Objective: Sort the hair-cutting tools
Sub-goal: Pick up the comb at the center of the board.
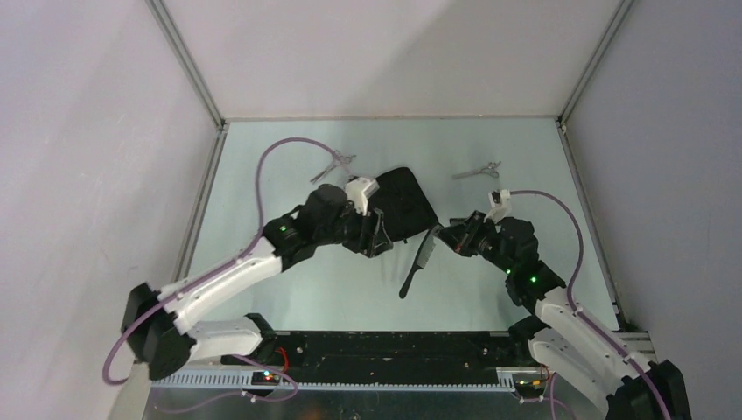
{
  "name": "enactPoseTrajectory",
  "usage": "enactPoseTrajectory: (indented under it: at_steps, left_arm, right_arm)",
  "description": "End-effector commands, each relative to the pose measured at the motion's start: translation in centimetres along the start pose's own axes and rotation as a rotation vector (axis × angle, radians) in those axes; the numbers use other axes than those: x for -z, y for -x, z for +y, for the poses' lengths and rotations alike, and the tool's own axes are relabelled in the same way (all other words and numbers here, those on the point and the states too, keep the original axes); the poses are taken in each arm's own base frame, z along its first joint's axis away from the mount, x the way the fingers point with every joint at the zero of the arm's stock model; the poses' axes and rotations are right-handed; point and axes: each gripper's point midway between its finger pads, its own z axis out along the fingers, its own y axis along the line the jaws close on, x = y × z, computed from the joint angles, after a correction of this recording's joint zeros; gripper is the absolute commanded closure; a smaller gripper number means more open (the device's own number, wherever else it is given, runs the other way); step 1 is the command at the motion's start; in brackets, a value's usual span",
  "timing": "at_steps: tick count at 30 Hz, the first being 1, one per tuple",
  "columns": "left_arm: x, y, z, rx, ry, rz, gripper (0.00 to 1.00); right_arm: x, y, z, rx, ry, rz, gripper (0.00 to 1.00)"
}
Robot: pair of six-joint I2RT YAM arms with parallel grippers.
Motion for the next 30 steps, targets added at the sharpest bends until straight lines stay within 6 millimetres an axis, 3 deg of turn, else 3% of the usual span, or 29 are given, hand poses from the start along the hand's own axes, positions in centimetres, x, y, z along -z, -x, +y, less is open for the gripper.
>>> enactPoseTrajectory:
  at_steps: [1, 4, 9, 19, 30]
  left_arm:
    - [2.7, 4.3, -2.0, 0.06, -0.097, -0.236, 0.31]
    - [4.0, 5.1, -2.9, 0.067, -0.143, -0.31, 0.31]
    - [4.4, 5.2, -3.9, 0.08, -0.225, -0.378, 0.3]
    - [3.6, 4.0, -4.3, 0.116, -0.293, -0.381, 0.31]
    - [3.6, 5.5, -6.3, 0.111, -0.396, -0.403, 0.34]
  right_arm:
    - [1.7, 1.0, 3.4, 0.14, 0.154, 0.028, 1.0]
    - [2.6, 1.8, 6.4, 0.186, 0.293, 0.028, 1.0]
    - [3.7, 2.8, 10.1, 0.233, 0.46, 0.019, 1.0]
    - [4.8, 4.4, 13.6, 0.245, 0.594, 0.012, 1.0]
    - [5.4, 3.6, 15.1, 0.251, 0.684, 0.057, 1.0]
